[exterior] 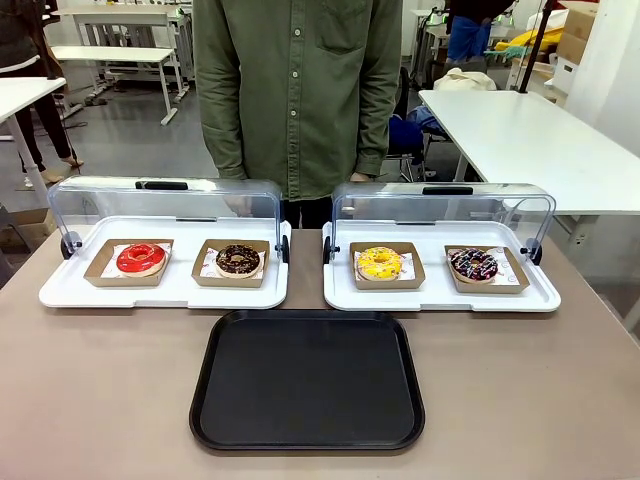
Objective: Move the third donut from the left to the tray.
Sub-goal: Pick up the Paper togo box containing the Donut indicated by the person and place it on the Handle tray.
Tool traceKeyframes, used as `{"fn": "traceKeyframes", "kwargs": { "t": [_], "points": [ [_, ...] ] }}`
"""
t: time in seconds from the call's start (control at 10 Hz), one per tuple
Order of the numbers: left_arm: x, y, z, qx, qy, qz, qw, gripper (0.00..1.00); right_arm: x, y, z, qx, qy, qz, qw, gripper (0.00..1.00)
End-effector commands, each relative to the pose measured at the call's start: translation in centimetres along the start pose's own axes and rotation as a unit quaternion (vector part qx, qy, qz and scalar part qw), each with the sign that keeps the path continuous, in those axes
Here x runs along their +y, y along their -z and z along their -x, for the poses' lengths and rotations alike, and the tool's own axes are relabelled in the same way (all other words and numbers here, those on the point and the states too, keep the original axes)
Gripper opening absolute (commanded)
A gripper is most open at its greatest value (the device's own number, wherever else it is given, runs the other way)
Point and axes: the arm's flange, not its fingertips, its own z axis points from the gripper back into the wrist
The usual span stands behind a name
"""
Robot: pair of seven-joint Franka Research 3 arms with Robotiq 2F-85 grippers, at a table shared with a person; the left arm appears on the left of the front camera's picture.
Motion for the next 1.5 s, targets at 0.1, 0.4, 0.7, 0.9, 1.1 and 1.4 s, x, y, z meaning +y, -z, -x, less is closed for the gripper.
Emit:
{"fn": "traceKeyframes", "kwargs": {
  "t": [0.1,0.4,0.7,0.9,1.1,1.4],
  "points": [
    [-0.08,-0.03,0.04,-0.002,0.003,0.005,1.000,1.00,-0.31,0.12,-0.16,-0.015,-0.013,-0.004,1.000,1.00],
    [-0.08,-0.03,0.04,-0.002,0.003,0.005,1.000,1.00,-0.31,0.12,-0.16,-0.015,-0.013,-0.004,1.000,1.00],
    [-0.08,-0.03,0.04,-0.002,0.003,0.005,1.000,1.00,-0.31,0.12,-0.16,-0.015,-0.013,-0.004,1.000,1.00],
    [-0.08,-0.03,0.04,-0.002,0.003,0.005,1.000,1.00,-0.31,0.12,-0.16,-0.015,-0.013,-0.004,1.000,1.00],
    [-0.08,-0.03,0.04,-0.002,0.003,0.005,1.000,1.00,-0.31,0.12,-0.16,-0.015,-0.013,-0.004,1.000,1.00],
    [-0.08,-0.03,0.04,-0.002,0.003,0.005,1.000,1.00,-0.31,0.12,-0.16,-0.015,-0.013,-0.004,1.000,1.00]
  ]
}}
